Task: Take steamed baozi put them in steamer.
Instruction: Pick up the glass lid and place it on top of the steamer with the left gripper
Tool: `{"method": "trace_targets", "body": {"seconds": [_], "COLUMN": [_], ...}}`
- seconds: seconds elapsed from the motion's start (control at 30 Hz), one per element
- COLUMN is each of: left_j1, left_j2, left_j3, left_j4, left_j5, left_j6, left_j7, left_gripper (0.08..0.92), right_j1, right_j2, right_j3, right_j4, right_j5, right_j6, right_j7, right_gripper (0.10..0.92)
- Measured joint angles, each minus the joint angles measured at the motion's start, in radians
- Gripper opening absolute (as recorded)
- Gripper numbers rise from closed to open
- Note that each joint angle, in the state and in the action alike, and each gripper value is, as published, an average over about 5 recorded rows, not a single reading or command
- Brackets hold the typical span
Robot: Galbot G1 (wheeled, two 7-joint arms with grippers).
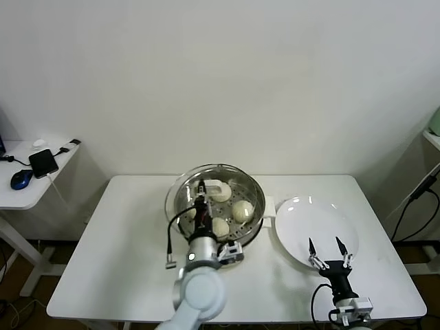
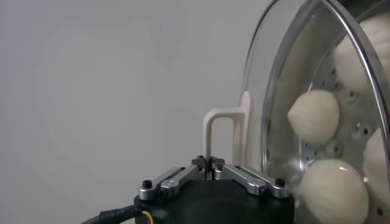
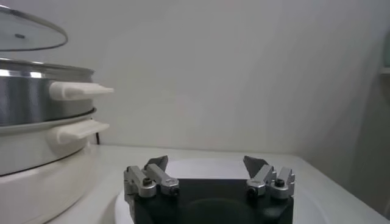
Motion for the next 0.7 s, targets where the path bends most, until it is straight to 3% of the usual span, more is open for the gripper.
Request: {"method": "trace_targets", "body": {"seconds": [0.33, 0.7], "left_j1": [-0.044, -0.047], "left_j2": [-0.059, -0.075], "left_j3": [0.03, 0.025], "left_j4": [0.083, 0.135], "left_j5": [0.024, 0.041], "left_j6": [0.03, 0.031], "left_j7": [0.004, -0.006], "left_gripper": [0.133, 0.133], "right_j1": [0.0, 0.001], "right_j2": [0.016, 0.018], "right_j3": [0.004, 0.006], "right_j4": [-0.011, -0.012], "right_j5": [-0.005, -0.008], "right_j6": [0.012, 0.026], "right_j7": [0.0, 0.0], "right_gripper": [0.823, 0.823]}}
